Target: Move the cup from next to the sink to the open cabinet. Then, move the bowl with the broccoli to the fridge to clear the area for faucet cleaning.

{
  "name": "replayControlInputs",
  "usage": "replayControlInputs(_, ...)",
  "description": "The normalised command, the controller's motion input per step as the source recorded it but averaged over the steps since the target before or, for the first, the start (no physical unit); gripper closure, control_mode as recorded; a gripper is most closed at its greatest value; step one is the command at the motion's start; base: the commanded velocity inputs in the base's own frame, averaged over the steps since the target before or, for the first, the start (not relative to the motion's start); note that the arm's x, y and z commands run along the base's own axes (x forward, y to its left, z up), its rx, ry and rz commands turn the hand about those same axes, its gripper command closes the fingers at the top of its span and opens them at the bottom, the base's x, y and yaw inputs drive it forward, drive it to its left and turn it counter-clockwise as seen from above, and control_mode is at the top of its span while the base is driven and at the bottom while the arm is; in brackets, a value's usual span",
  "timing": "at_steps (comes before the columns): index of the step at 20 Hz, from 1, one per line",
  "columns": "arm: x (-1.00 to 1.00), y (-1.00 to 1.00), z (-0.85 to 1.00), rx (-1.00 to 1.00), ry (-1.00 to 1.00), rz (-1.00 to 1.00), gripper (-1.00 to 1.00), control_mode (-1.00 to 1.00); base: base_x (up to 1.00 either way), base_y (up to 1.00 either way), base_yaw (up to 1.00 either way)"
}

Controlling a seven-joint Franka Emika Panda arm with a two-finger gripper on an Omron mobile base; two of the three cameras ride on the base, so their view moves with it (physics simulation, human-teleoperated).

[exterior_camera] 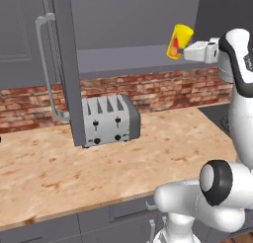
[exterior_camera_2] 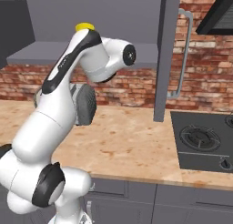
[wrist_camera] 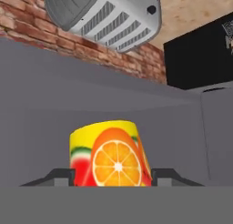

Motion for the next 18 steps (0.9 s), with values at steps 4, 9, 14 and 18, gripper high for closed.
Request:
replayControlInputs(4, 0.81, 0.0, -0.02, 0.0, 0.09, -0.13, 1.0, -1.0, 0.0, 0.0, 0.0)
replayControlInputs(9, 0.83, 0.0, -0.01, 0.0, 0.08, -0.15, 1.0, -1.0, 0.0, 0.0, 0.0)
replayControlInputs(14, 0.86, 0.0, -0.14, 0.0, 0.09, -0.15, 1.0, -1.0, 0.0, 0.0, 0.0)
replayControlInputs(18, 0.84, 0.0, -0.21, 0.0, 0.11, -0.14, 1.0, -1.0, 0.0, 0.0, 0.0)
